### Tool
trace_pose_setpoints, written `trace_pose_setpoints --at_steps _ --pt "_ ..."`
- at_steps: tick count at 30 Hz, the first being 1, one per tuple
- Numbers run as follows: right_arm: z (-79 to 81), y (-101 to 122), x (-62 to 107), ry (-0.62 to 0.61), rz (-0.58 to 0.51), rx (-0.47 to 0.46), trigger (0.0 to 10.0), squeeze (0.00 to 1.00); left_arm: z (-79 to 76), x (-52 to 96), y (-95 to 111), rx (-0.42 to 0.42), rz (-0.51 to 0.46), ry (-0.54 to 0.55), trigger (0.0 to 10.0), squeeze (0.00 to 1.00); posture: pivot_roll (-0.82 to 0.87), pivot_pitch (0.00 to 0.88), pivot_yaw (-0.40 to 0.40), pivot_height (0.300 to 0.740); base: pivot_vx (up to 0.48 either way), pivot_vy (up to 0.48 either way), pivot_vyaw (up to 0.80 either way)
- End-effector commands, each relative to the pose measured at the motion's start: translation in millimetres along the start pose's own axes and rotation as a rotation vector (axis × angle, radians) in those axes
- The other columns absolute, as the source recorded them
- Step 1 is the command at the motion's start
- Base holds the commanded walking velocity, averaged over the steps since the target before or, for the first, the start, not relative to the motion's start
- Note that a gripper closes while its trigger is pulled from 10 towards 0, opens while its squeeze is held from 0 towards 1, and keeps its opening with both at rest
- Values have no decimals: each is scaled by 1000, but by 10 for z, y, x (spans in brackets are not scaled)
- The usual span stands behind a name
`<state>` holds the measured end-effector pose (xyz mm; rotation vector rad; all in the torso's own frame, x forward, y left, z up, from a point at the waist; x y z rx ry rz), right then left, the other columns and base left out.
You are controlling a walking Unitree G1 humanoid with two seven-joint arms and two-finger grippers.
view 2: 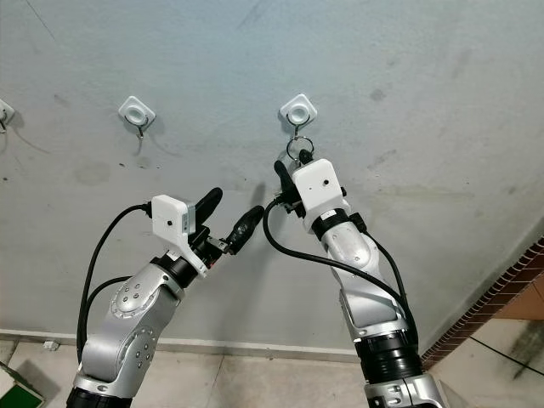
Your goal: Hang keys on a hook
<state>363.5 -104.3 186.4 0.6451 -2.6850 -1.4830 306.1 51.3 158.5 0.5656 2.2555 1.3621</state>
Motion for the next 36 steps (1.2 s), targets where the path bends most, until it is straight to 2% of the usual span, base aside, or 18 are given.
trace_pose_setpoints --at_steps 1,6,13,16,33,36 --pt "-70 -48 39 -41 17 -12 10000 1000 -14 25 52 -6 -12 -4 10000 0 -54 0 45 740 0 0 0" --pt "-78 26 37 -38 -17 -39 10000 1000 -28 30 32 -2 -5 -4 10000 0 -55 0 45 740 0 0 0" --pt "104 61 70 63 -30 -49 10000 1000 -20 36 18 1 2 1 10000 0 -55 0 45 740 0 0 0" --pt "133 40 85 72 -24 -48 10000 1000 -22 34 10 2 4 2 10000 0 -58 0 44 740 0 0 0" --pt "97 120 117 25 -47 -32 10000 1000 -25 30 11 -2 2 9 10000 0 -58 0 41 740 0 0 0" --pt "150 136 144 37 -50 -31 10000 1000 -25 36 4 -2 4 10 10000 0 -54 0 35 740 0 0 0"
Point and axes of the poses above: a point about 5 cm out from each wrist's last joint towards the gripper, its own x axis pointing back from the gripper into the wrist, its own y axis along the axis of the wrist's last joint, z = x × y, the point moved 4 cm from there along -x, pointing out of the wrist towards the gripper, and after that the axes turned 14 degrees about x, right-handed, at the moved point
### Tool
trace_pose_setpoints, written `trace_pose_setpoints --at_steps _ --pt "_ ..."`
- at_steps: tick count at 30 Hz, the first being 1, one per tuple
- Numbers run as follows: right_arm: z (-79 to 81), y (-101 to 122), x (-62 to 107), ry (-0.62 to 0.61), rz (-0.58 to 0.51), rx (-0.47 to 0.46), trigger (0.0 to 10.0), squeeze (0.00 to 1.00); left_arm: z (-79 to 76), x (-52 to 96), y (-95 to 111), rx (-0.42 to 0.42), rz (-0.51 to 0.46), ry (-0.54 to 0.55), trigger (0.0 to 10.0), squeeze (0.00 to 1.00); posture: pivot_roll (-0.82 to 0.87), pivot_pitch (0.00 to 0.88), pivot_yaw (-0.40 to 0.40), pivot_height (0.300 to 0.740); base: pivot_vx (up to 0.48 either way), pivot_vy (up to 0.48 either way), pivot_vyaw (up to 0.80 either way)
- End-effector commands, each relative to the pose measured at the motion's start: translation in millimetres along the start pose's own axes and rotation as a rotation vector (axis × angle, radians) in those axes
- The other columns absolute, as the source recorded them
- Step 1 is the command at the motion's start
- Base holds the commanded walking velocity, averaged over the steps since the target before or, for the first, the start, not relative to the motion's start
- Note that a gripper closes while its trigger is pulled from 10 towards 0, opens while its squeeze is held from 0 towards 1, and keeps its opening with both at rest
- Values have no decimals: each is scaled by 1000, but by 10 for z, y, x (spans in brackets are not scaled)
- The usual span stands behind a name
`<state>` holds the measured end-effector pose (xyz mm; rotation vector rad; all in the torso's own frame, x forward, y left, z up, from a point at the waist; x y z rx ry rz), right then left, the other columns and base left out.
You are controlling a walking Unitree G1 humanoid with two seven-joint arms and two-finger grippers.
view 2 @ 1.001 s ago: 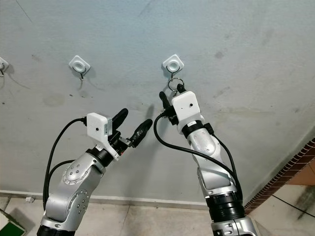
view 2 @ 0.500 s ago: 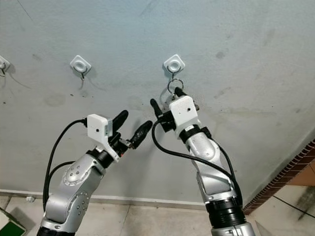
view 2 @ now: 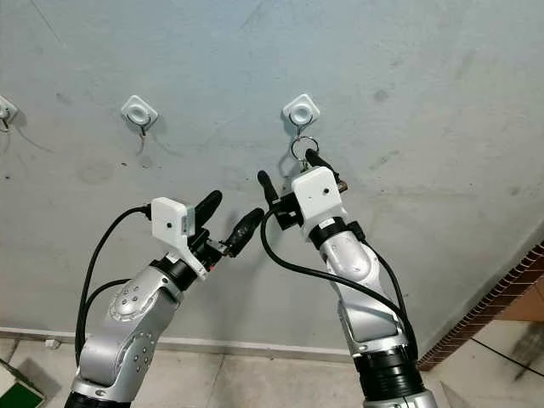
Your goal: Hang keys on a hook
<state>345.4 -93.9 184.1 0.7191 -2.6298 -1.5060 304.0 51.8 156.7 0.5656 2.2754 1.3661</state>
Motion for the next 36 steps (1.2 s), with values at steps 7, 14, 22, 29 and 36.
trace_pose_setpoints --at_steps 7,14,22,29,36 --pt "254 47 56 120 -12 -27 10000 1000 -27 9 14 -12 -2 -4 10000 0 -55 0 32 740 0 0 0" --pt "282 42 54 139 -5 -22 10000 1000 -32 3 12 -12 -3 -3 10000 0 -53 0 28 740 0 0 0" --pt "213 70 85 104 -14 -15 10000 1000 -32 6 9 -11 -3 0 10000 0 -53 0 28 740 0 0 0" --pt "224 70 258 92 -4 -38 10000 1000 19 99 -24 -20 17 19 10000 0 -54 0 34 740 0 0 0" --pt "214 -14 452 84 43 -55 10000 1000 106 230 -40 -32 35 55 10000 0 -50 0 37 740 0 0 0"
Point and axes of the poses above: a point about 5 cm out from each wrist's last joint towards the gripper, its own x axis pointing back from the gripper into the wrist, its own y axis along the axis of the wrist's last joint, z = x × y, the point moved 4 cm from there along -x, pointing out of the wrist towards the gripper, and after that the axes turned 14 degrees about x, right-handed, at the moved point
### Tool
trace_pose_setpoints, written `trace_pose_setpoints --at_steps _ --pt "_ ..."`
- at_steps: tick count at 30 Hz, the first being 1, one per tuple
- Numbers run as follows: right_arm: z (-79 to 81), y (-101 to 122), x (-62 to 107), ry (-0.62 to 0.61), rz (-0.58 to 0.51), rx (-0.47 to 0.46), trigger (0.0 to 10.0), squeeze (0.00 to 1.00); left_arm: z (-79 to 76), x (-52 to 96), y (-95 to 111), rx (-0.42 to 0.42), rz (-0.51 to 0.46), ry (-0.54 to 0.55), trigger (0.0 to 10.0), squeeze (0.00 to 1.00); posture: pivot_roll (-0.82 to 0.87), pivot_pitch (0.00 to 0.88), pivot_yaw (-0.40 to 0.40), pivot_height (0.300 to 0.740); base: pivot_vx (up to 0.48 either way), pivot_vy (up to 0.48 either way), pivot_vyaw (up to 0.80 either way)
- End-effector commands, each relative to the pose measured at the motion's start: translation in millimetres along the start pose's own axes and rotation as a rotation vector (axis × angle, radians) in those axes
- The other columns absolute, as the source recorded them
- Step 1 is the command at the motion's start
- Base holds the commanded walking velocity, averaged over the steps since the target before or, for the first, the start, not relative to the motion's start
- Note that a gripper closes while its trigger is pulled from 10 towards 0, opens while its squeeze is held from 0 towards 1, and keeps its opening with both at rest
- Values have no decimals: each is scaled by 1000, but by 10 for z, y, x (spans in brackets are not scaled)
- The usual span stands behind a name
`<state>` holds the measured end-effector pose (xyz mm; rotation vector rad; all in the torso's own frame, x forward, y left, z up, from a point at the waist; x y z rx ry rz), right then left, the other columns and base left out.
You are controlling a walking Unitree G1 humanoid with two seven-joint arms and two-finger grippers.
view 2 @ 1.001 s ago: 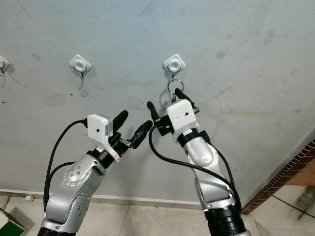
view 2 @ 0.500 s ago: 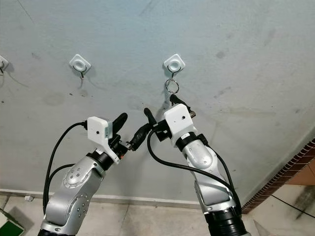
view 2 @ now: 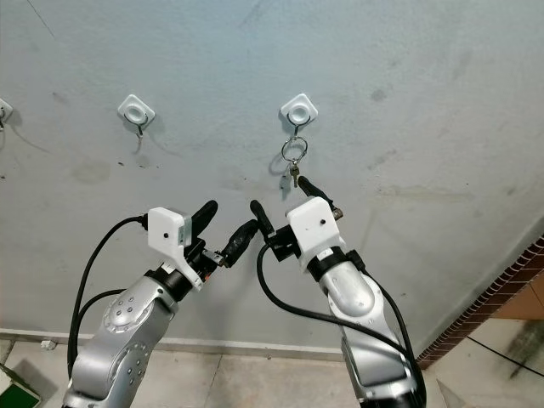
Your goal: Hang keys on a hook
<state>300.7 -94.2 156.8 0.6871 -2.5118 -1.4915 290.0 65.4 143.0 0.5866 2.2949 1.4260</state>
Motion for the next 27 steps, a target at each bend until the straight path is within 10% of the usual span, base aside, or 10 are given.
trace_pose_setpoints --at_steps 1,16,18,27 --pt "-39 29 32 -5 -3 -1 10000 1000 43 46 34 -18 -1 22 10000 0 -49 0 39 740 0 0 0" --pt "-166 -329 384 -135 184 -42 10000 878 272 517 -159 -46 100 143 10000 0 -32 0 57 740 0 0 0" --pt "-186 -383 460 -164 222 -51 10000 0 354 591 -184 -56 114 199 10000 0 -32 0 57 740 0 0 0" --pt "-210 -589 663 -241 329 -144 10000 0 540 782 -312 -71 159 304 10000 0 -35 0 67 740 0 0 0"
Point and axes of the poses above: a point about 5 cm out from each wrist's last joint towards the gripper, its own x axis pointing back from the gripper into the wrist, its own y axis along the axis of the wrist's last joint, z = x × y, the point moved 4 cm from there along -x, pointing out of the wrist towards the gripper, and after that the axes turned 14 degrees about x, right-handed, at the moved point
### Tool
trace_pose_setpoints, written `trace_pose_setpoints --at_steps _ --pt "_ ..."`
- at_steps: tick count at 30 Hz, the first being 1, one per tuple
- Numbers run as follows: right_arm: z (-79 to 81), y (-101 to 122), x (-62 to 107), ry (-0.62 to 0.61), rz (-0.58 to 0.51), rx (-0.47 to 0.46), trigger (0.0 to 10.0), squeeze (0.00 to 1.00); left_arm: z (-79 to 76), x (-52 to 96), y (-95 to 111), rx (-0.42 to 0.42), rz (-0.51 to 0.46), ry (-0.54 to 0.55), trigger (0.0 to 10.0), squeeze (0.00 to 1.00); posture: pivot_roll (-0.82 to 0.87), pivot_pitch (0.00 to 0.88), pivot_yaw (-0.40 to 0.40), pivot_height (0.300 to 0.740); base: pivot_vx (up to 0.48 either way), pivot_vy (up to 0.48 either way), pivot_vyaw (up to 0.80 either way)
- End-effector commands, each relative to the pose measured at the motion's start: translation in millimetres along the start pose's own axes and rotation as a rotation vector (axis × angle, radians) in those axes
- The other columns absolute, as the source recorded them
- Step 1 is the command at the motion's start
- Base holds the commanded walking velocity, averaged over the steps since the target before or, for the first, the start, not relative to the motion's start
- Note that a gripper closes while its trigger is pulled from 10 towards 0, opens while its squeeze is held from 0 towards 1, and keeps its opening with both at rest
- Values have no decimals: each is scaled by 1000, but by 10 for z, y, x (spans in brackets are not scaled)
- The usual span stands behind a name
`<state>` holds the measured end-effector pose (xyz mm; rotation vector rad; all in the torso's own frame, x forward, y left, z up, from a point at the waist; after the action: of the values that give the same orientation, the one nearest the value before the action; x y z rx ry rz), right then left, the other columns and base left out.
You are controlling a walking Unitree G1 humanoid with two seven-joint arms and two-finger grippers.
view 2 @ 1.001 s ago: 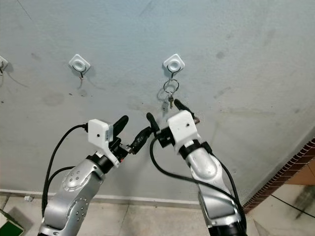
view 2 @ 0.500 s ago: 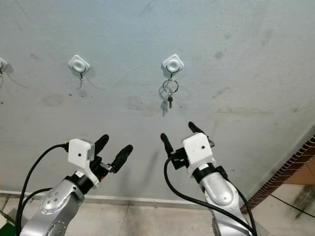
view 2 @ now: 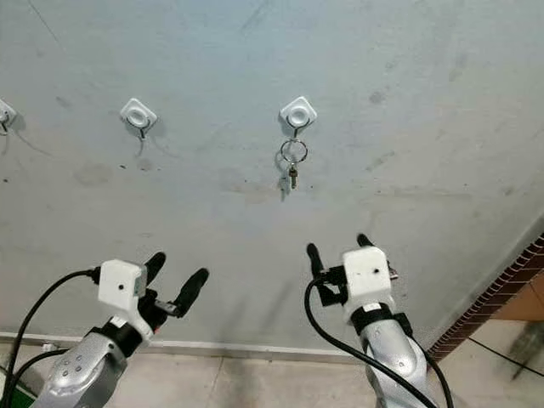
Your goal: Hang keys on a hook
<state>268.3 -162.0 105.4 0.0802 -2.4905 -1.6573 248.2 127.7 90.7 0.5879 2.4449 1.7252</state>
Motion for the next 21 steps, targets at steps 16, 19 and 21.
trace_pose_setpoints --at_steps 16,19,21 --pt "-2 0 -59 -15 17 -52 10000 0 56 -53 -11 27 32 31 10000 0 -38 0 89 740 0 51 0" --pt "10 4 -62 -11 16 -55 10000 0 50 -49 -16 29 35 30 10000 0 -37 0 89 740 0 292 0" --pt "16 6 -66 -10 15 -55 10000 0 49 -51 -18 30 36 30 10000 0 -37 0 89 740 0 296 0"
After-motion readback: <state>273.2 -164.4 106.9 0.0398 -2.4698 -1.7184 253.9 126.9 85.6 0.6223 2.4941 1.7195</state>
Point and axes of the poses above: a point about 5 cm out from each wrist's last joint towards the gripper, its own x axis pointing back from the gripper into the wrist, its own y axis along the axis of the wrist's last joint, z = x × y, the point moved 4 cm from there along -x, pointing out of the wrist towards the gripper, and after that the axes turned 14 degrees about x, right-handed, at the moved point
